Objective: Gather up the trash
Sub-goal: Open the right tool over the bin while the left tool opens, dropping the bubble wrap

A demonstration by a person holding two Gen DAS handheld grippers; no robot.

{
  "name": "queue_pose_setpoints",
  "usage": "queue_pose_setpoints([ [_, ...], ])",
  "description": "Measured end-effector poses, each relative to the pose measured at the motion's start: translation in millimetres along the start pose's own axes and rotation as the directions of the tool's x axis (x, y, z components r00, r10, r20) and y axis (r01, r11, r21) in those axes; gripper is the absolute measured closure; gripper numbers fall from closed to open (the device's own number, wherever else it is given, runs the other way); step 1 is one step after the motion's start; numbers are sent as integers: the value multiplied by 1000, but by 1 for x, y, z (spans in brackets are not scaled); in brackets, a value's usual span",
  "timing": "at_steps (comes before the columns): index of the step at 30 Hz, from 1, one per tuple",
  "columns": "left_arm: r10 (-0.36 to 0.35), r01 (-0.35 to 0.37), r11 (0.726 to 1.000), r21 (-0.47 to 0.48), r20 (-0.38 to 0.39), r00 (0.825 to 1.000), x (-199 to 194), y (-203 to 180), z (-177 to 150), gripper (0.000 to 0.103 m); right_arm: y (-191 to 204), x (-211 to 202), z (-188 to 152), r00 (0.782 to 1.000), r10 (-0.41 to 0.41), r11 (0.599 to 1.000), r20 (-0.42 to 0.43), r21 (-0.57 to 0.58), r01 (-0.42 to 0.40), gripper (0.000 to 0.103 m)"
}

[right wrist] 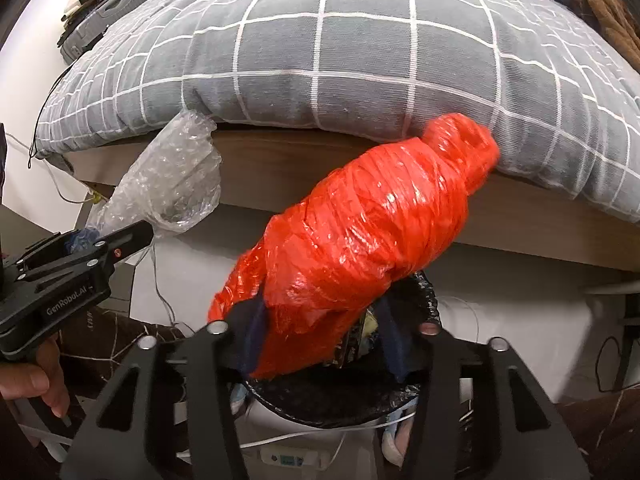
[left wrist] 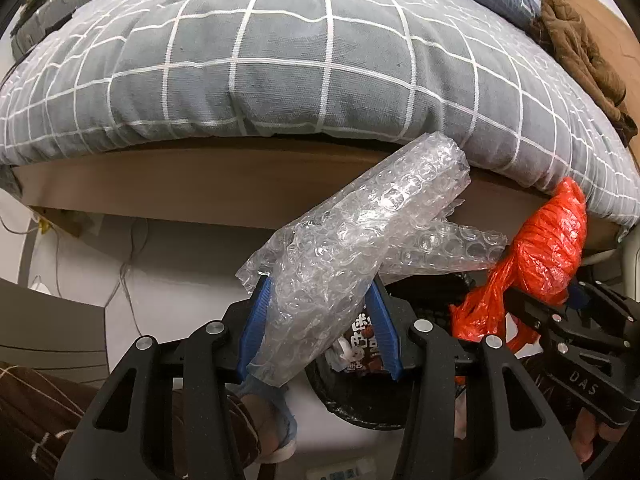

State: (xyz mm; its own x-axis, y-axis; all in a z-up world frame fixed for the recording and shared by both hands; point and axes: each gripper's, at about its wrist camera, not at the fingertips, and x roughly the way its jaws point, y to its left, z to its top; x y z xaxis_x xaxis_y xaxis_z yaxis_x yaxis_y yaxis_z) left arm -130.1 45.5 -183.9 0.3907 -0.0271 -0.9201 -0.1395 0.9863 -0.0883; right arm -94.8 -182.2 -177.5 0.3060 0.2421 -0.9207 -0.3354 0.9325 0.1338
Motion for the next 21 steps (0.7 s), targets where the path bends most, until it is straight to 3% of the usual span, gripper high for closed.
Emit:
queue_pose_setpoints([
  [13, -44, 45, 996, 73, -24, 999, 10, -50, 1, 56, -43, -35, -14, 994, -67, 997, 89, 37, 64, 14],
  [21, -67, 72, 986, 151, -41, 997, 13, -94, -3, 56, -79, -56, -25, 981, -126, 988, 148, 109, 110, 8],
])
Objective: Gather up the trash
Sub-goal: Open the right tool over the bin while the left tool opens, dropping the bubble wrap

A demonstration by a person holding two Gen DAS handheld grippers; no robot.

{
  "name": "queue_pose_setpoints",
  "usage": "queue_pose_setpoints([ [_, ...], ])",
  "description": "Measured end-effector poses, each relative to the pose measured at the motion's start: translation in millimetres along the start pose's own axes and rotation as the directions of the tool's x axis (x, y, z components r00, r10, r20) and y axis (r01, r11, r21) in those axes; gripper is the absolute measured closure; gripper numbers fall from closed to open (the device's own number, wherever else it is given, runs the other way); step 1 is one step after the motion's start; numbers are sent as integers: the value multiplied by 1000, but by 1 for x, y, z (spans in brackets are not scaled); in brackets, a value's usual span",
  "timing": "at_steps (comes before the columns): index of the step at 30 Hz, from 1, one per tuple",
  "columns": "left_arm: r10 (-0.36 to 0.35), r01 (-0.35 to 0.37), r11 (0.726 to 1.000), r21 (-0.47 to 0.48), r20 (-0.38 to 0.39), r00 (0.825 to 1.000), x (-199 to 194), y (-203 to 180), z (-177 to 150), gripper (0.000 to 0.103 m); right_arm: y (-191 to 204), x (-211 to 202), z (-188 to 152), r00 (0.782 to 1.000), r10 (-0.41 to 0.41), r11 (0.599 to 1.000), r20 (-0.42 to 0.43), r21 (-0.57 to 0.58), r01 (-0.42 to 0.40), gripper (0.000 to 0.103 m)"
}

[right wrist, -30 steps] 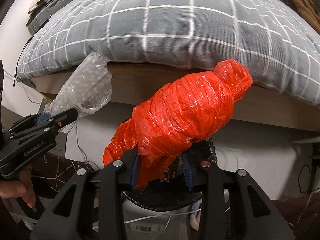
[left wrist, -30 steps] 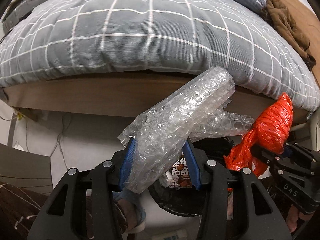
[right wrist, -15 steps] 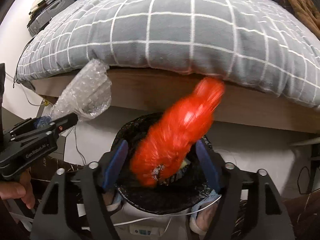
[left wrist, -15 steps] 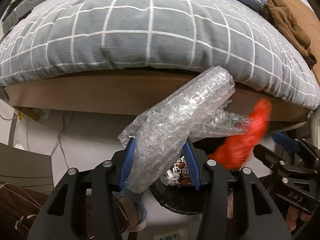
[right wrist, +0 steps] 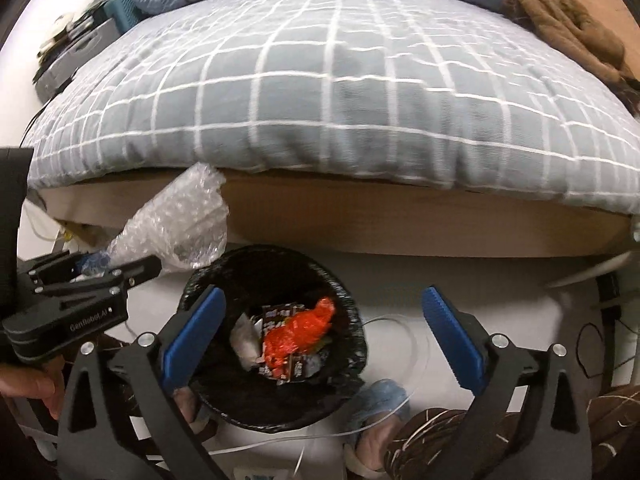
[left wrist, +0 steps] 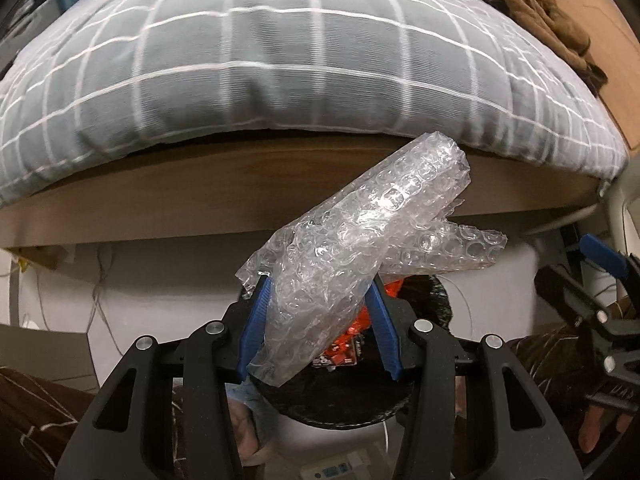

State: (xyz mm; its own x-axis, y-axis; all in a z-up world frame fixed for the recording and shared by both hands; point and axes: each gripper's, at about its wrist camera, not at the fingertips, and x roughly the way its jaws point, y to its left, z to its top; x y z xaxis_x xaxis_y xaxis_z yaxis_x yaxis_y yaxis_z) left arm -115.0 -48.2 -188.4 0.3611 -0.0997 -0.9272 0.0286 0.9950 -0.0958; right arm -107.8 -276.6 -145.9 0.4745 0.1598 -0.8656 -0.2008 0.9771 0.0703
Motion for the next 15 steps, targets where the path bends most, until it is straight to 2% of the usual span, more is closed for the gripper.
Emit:
queue_pose_setpoints([
  [5, -3, 3, 1000, 26, 12, 1000, -1, -17, 1, 56, -15, -7, 0, 999, -27, 999, 23, 19, 27, 8],
  [10, 7, -9, 999, 53, 30, 1000, -4, -26, -1, 49, -16, -11, 4, 998, -51, 998, 35, 30, 50, 8],
  [15, 13, -16, 999, 46, 60, 998, -11, -28, -3, 22, -11, -13, 9, 997, -67, 998, 49, 18, 67, 8],
])
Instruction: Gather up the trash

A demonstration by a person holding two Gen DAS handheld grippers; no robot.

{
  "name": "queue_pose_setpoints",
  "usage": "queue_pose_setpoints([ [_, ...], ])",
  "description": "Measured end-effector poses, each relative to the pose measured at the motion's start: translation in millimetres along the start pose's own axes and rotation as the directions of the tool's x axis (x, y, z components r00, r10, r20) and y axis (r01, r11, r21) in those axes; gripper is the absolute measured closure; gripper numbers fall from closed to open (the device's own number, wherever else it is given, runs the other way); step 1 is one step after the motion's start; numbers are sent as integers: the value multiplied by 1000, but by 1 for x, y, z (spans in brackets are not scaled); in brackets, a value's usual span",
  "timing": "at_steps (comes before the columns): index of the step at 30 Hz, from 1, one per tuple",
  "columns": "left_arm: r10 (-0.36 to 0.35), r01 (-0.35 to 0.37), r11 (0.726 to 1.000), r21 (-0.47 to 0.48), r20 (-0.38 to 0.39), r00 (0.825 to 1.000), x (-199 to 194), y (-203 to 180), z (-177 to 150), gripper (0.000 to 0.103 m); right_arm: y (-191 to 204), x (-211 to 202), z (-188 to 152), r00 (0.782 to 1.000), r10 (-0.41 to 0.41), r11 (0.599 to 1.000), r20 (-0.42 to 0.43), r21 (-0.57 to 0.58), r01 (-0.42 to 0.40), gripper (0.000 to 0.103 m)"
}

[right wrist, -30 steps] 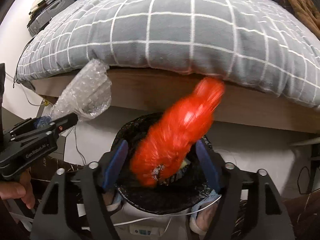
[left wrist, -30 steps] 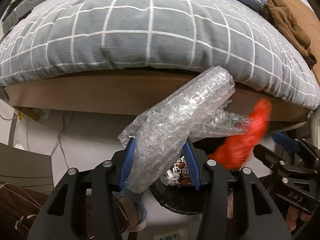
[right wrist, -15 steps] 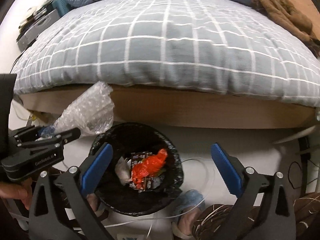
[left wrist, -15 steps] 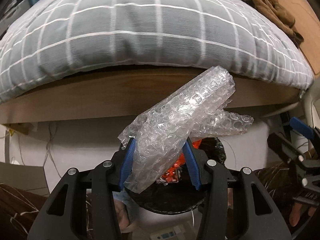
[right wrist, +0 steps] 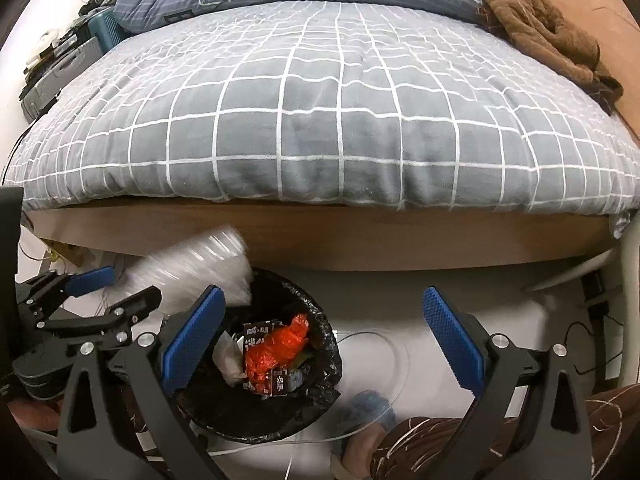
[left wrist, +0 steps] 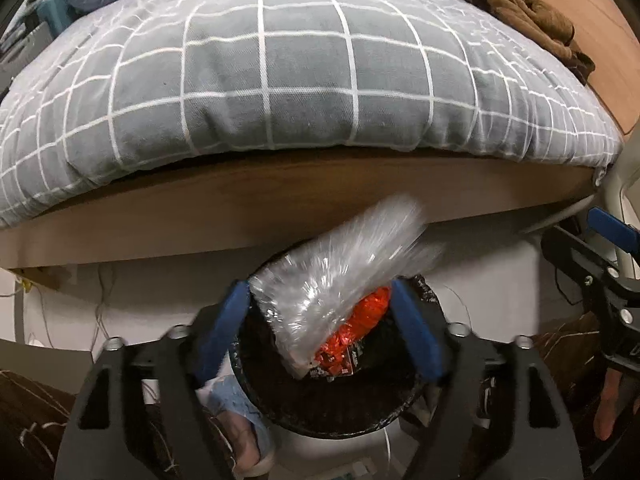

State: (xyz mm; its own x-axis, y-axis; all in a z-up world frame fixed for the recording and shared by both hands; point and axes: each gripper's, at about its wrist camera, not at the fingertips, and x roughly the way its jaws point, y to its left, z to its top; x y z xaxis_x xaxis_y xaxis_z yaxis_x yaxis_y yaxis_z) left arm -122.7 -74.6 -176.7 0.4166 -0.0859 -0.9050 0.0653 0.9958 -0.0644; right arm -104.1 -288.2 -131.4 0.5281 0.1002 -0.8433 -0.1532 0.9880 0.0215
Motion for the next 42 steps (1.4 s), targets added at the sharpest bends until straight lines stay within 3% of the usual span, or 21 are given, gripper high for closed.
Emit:
queue_pose_setpoints([
  [5, 33, -33, 999, 3, 33, 999, -12, -1, 2, 9, 2, -5, 4, 1000, -7, 1000, 21, -1, 7, 8],
  [8, 50, -49, 999, -16, 68, 996, -24, 2, 11, 6, 5, -12, 9, 999, -6, 1000, 46, -7, 7, 8],
  [14, 21, -13, 998, -61, 132, 991, -70, 16, 26, 6, 9, -47, 22, 992, -16, 1000, 126, -7, 17, 8],
  [19, 21, -6, 998, -59, 254, 967, -134, 18, 37, 6, 8, -92, 34, 982, -9, 1000, 190, 18, 6, 8],
  [26, 31, -18, 999, -40, 353, 935, -200, 15, 40, 6, 12, -155, 39, 959, -11, 1000, 283, 25, 4, 8],
  [32, 23, -9, 999, -38, 390, 920, -231, 11, 27, 6, 17, -190, 33, 944, -18, 1000, 329, 22, 12, 8],
  [42, 29, -16, 999, -35, 411, 911, -254, 8, 13, 6, 25, -208, 27, 943, -22, 1000, 332, 15, 18, 8],
])
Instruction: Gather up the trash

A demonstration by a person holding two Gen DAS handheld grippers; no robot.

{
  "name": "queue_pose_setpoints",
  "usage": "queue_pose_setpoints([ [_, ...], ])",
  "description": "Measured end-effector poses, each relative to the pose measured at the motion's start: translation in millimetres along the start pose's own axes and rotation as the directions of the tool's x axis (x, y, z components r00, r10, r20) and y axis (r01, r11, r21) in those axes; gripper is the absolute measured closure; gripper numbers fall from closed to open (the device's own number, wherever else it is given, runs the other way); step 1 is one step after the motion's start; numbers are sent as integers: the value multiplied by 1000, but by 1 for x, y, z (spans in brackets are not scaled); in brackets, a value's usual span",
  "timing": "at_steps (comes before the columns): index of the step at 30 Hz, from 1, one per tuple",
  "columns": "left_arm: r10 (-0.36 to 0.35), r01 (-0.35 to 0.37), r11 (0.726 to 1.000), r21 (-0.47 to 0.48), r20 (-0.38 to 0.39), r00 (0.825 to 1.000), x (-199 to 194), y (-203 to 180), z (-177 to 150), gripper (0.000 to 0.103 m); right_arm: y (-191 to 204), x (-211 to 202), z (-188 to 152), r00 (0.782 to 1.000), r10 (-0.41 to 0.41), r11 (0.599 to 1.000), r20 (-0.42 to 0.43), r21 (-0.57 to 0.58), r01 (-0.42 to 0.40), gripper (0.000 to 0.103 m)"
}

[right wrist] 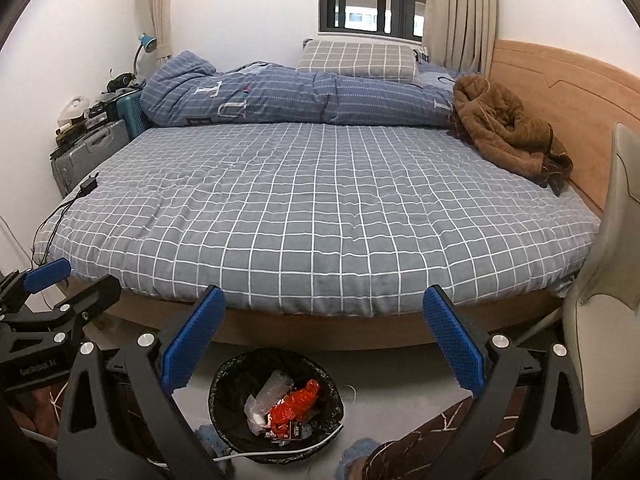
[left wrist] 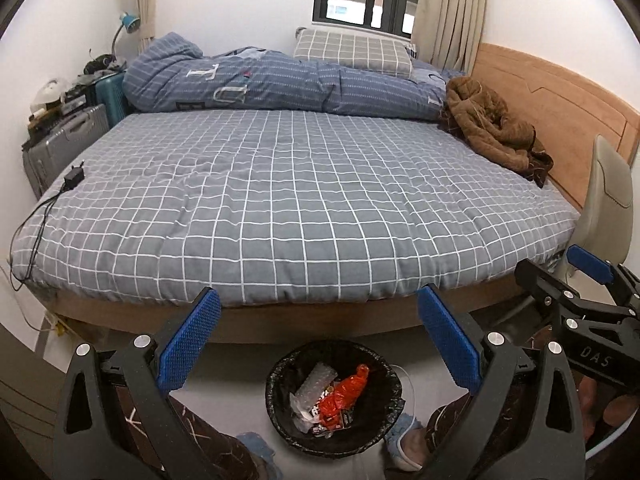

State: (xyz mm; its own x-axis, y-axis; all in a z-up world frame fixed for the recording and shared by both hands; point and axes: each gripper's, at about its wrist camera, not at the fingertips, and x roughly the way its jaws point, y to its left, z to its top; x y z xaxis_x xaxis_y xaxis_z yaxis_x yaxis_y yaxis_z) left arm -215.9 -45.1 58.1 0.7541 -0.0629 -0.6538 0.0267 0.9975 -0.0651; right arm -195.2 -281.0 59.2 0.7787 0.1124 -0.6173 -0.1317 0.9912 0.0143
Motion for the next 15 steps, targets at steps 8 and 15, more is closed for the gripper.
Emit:
queue_pose_setpoints([
  [8, 4, -4, 1000, -3, 2, 1000, -2, 3, -2, 6, 0, 0, -1, 1000, -3, 1000, 0, -3, 3, 8],
  [15, 8, -8, 1000, -1, 0, 1000, 0, 3, -4, 6, 1, 2, -4, 1000, -7, 1000, -11, 4, 7, 8],
])
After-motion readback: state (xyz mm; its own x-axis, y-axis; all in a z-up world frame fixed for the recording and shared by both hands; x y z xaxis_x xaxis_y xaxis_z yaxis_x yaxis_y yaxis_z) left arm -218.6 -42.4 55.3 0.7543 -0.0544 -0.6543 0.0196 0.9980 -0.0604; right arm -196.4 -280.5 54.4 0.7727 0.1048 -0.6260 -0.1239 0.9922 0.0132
